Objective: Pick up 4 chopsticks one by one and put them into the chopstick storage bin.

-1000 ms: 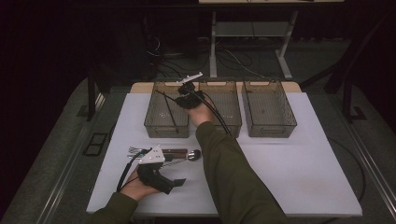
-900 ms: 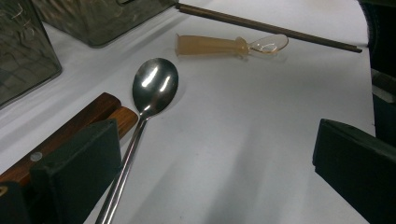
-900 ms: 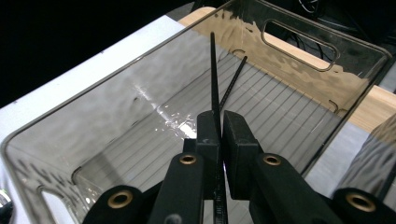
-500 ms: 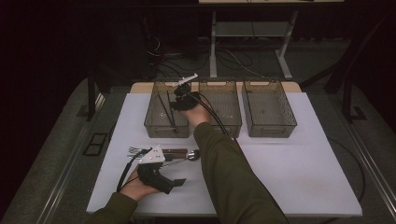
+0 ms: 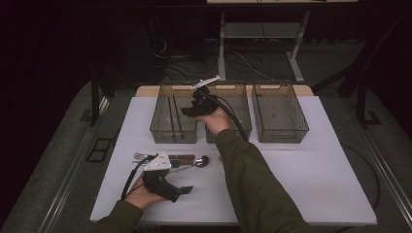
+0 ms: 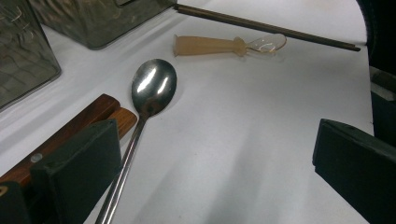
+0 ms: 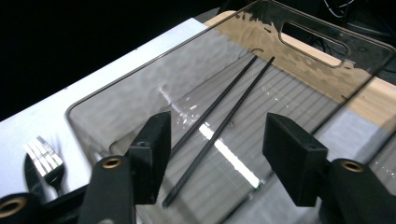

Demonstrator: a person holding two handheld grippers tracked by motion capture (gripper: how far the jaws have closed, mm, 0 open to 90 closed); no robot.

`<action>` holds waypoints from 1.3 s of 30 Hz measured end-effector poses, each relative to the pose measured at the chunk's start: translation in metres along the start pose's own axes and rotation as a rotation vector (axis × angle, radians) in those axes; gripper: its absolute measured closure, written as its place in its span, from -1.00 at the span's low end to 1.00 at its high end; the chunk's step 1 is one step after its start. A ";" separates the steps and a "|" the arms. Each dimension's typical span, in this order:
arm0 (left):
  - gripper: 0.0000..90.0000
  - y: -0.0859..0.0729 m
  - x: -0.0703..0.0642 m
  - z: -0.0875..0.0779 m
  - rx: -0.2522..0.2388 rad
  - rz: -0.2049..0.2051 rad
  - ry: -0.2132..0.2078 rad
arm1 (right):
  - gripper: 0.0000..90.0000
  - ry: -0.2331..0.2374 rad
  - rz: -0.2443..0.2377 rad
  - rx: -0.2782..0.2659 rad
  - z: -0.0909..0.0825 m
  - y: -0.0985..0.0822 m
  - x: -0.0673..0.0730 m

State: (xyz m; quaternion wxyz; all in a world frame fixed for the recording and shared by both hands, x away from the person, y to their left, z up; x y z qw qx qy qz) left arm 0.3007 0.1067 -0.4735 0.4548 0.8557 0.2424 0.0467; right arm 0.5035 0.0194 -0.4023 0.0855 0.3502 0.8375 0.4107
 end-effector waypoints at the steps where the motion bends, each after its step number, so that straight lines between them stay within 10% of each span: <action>1: -1.00 0.000 0.000 0.000 0.002 -0.001 0.000 | -0.12 0.004 -0.002 0.000 -0.004 -0.001 0.000; 22: -1.00 -0.002 0.000 0.002 0.008 -0.015 0.015 | -0.14 0.021 -0.017 -0.026 -0.095 -0.070 -0.010; 39: -1.00 -0.002 0.001 0.001 0.011 -0.013 0.015 | 0.42 0.048 -0.035 0.049 -0.137 -0.149 -0.007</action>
Point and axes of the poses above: each handheld gripper's, and its own axes: z roughly forward along the jaws, y roughly out of its top, x roughly to its left, the point moved 7 cm from there along z, roughly forward along the jaws, and after that the axes turned 3 degrees about x, right-handed, at the moved point
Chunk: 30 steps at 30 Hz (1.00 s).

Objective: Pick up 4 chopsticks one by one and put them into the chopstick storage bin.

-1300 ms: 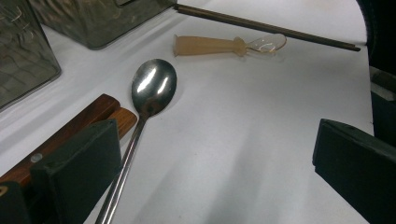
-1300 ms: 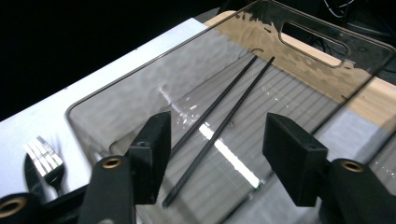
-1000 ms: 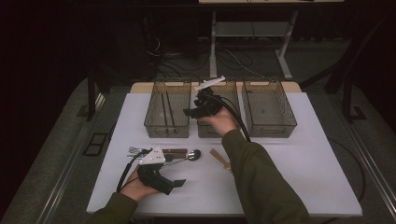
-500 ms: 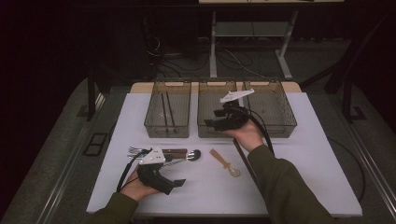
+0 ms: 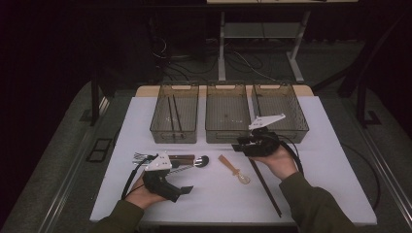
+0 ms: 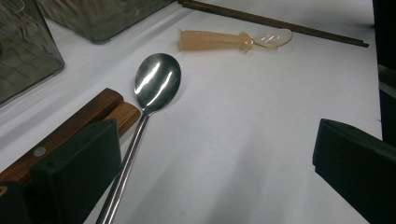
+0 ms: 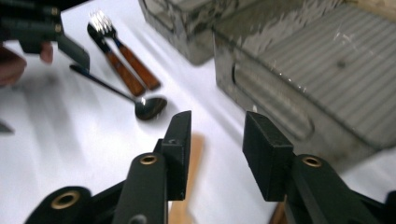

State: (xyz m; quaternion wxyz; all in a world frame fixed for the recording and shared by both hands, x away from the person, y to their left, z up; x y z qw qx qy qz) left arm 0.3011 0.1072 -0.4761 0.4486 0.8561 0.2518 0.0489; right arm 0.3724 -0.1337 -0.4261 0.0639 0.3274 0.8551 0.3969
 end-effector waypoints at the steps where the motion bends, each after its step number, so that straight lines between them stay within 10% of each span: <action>1: -1.00 0.000 0.000 0.000 0.000 -0.001 0.001 | 0.49 -0.001 -0.001 0.005 -0.001 -0.004 0.000; 11: -1.00 0.000 0.001 0.000 0.006 0.006 0.002 | 0.98 0.024 -0.043 0.063 -0.021 -0.048 0.008; 30: -1.00 -0.001 0.000 0.000 0.016 0.010 0.005 | 0.99 0.098 -0.078 0.145 -0.058 -0.125 0.036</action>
Point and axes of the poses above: each handheld gripper's, and its own axes: z roughly forward along the jaws, y roughly out of its top, x roughly to its left, the point moved 7 cm from there along z, roughly forward along the jaws, and after that the axes turned 3 degrees about x, right-handed, at the moved point
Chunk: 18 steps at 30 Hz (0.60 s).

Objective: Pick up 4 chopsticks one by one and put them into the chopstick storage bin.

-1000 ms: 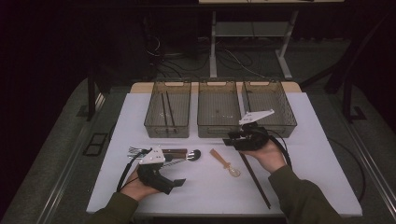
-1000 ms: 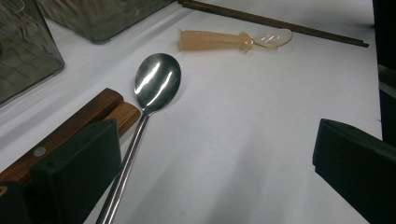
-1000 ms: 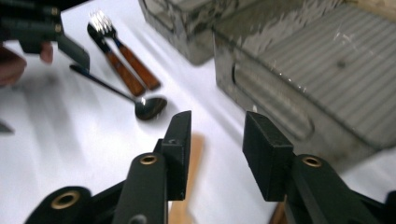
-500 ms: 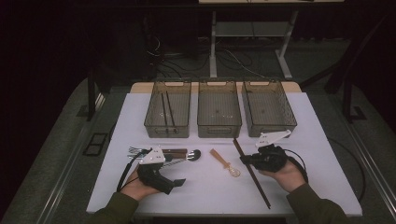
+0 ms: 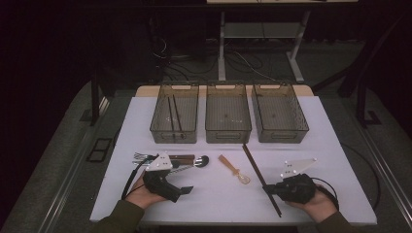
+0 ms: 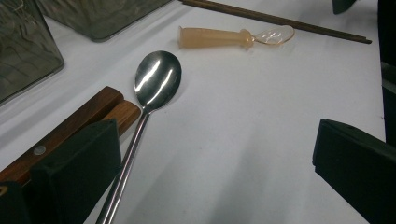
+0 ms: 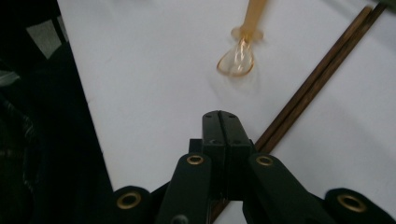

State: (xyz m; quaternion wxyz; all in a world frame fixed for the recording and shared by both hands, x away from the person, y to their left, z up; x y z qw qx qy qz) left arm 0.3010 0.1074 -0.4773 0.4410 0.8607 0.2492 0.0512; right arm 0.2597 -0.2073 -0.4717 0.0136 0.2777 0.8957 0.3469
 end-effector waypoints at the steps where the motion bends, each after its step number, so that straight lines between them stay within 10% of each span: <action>1: -1.00 0.000 0.000 0.000 0.003 0.002 0.000 | 0.99 0.001 0.000 0.005 0.000 -0.003 0.002; 18: -1.00 0.000 0.000 0.000 0.000 0.002 0.000 | 0.99 0.009 -0.020 0.122 0.002 -0.031 0.015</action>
Point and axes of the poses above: each handheld gripper's, and its own axes: z roughly forward along the jaws, y roughly out of its top, x roughly to its left, the point moved 7 cm from there along z, roughly forward along the jaws, and after that the axes turned 3 degrees about x, right-handed, at the moved point
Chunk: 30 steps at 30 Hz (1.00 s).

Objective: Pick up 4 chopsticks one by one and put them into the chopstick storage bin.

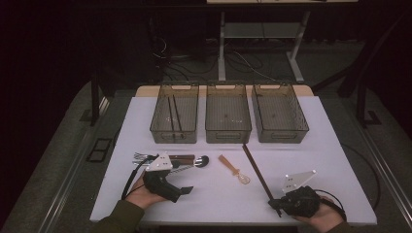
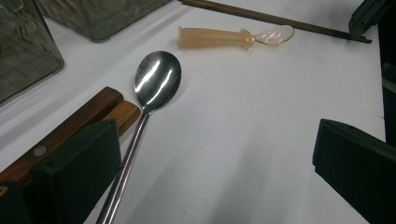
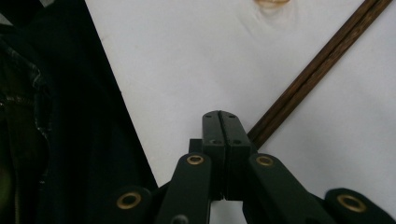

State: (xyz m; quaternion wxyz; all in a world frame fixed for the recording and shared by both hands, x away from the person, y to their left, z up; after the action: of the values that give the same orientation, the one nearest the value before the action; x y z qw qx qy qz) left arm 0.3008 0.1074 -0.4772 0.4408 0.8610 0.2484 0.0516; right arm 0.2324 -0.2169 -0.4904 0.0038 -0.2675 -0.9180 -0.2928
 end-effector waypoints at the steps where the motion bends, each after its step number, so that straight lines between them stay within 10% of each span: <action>1: -1.00 0.000 0.000 0.000 0.001 0.001 0.000 | 0.99 0.003 0.003 0.007 0.001 -0.001 0.000; 24: -1.00 0.000 0.000 0.000 0.004 0.004 0.000 | 0.99 -0.057 0.027 0.022 -0.008 -0.007 -0.013; 30: -1.00 0.000 0.001 0.000 0.002 -0.001 0.002 | 0.90 -0.063 0.067 -0.069 -0.016 0.007 -0.020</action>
State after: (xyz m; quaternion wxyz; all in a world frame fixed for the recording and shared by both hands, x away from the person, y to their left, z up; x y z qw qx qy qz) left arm 0.3015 0.1074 -0.4776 0.4398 0.8612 0.2495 0.0518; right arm 0.2508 -0.2300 -0.4769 -0.0246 -0.3072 -0.8975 -0.3154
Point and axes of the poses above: each handheld gripper's, and its own axes: z roughly forward along the jaws, y roughly out of its top, x roughly to its left, the point moved 7 cm from there along z, roughly forward along the jaws, and after that the axes turned 3 degrees about x, right-handed, at the moved point
